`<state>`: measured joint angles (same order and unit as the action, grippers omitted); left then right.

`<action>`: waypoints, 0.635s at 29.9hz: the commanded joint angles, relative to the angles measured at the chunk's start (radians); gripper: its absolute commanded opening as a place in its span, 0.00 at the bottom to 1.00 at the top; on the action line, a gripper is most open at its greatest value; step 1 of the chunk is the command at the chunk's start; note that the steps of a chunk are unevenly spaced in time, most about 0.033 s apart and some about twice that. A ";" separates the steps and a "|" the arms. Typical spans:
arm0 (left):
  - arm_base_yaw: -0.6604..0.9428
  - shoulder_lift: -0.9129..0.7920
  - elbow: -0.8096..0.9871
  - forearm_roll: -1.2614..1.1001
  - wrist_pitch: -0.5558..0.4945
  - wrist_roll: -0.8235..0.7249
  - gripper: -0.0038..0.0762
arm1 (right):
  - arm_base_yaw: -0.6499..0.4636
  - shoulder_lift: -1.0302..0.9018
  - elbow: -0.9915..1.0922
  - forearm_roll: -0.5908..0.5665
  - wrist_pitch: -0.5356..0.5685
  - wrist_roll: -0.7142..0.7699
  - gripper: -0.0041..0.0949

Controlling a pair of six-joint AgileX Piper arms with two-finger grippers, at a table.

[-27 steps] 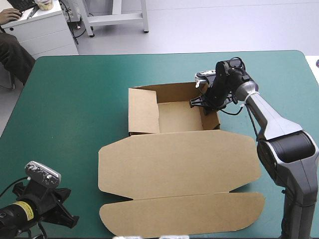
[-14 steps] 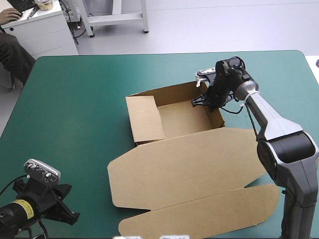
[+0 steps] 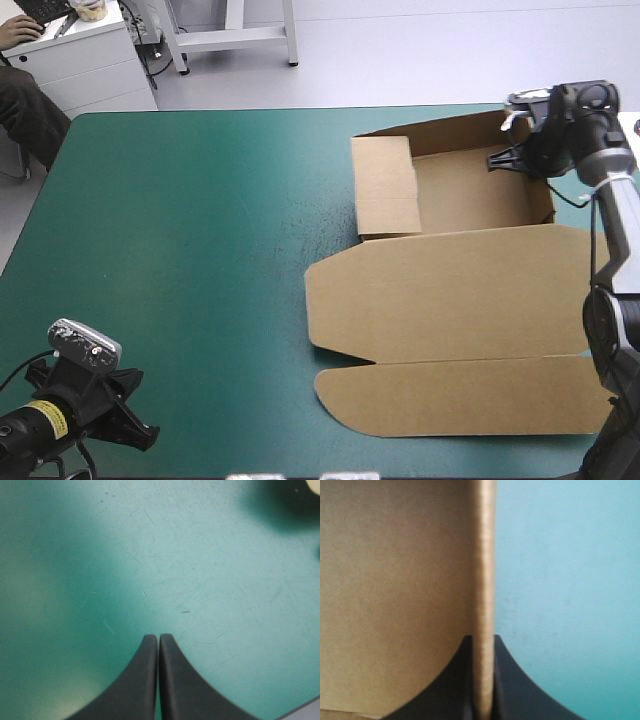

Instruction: Fold the box

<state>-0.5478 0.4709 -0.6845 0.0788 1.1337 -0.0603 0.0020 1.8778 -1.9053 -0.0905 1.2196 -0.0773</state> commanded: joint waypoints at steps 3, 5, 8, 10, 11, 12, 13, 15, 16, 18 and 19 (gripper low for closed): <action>0.000 0.005 -0.024 0.011 -0.055 -0.011 0.04 | -0.180 -0.069 -0.034 -0.001 -0.016 -0.012 0.02; 0.000 0.005 -0.024 0.011 -0.058 -0.011 0.04 | -0.239 -0.069 -0.032 0.020 -0.016 -0.008 0.02; 0.000 0.005 -0.024 0.011 -0.065 -0.011 0.04 | -0.309 -0.067 -0.032 0.072 -0.023 -0.008 0.02; 0.000 0.005 -0.024 0.011 -0.072 -0.011 0.04 | -0.345 -0.065 -0.032 0.077 -0.027 -0.008 0.02; 0.000 0.005 -0.024 0.011 -0.077 -0.011 0.04 | -0.359 -0.064 -0.032 0.077 -0.027 -0.008 0.02; 0.000 0.005 -0.024 0.011 -0.080 -0.011 0.04 | -0.371 -0.061 -0.032 0.077 -0.027 -0.008 0.02; 0.000 0.005 -0.024 0.011 -0.080 -0.011 0.04 | -0.380 -0.059 -0.032 0.077 -0.027 -0.014 0.02; 0.000 0.005 -0.024 0.011 -0.080 -0.011 0.04 | -0.398 -0.054 -0.032 0.077 -0.025 -0.034 0.03; 0.000 0.005 -0.024 0.011 -0.080 -0.011 0.04 | -0.406 -0.053 -0.032 0.077 -0.025 -0.040 0.04; 0.000 0.005 -0.024 0.011 -0.080 -0.009 0.04 | -0.422 -0.048 -0.032 0.081 -0.023 -0.040 0.09; 0.000 0.005 -0.024 0.011 -0.080 -0.009 0.04 | -0.428 -0.046 -0.032 0.090 -0.021 -0.040 0.12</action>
<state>-0.5478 0.4709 -0.6845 0.0820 1.1112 -0.0603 -0.4051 1.8805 -1.9058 -0.0236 1.2276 -0.1067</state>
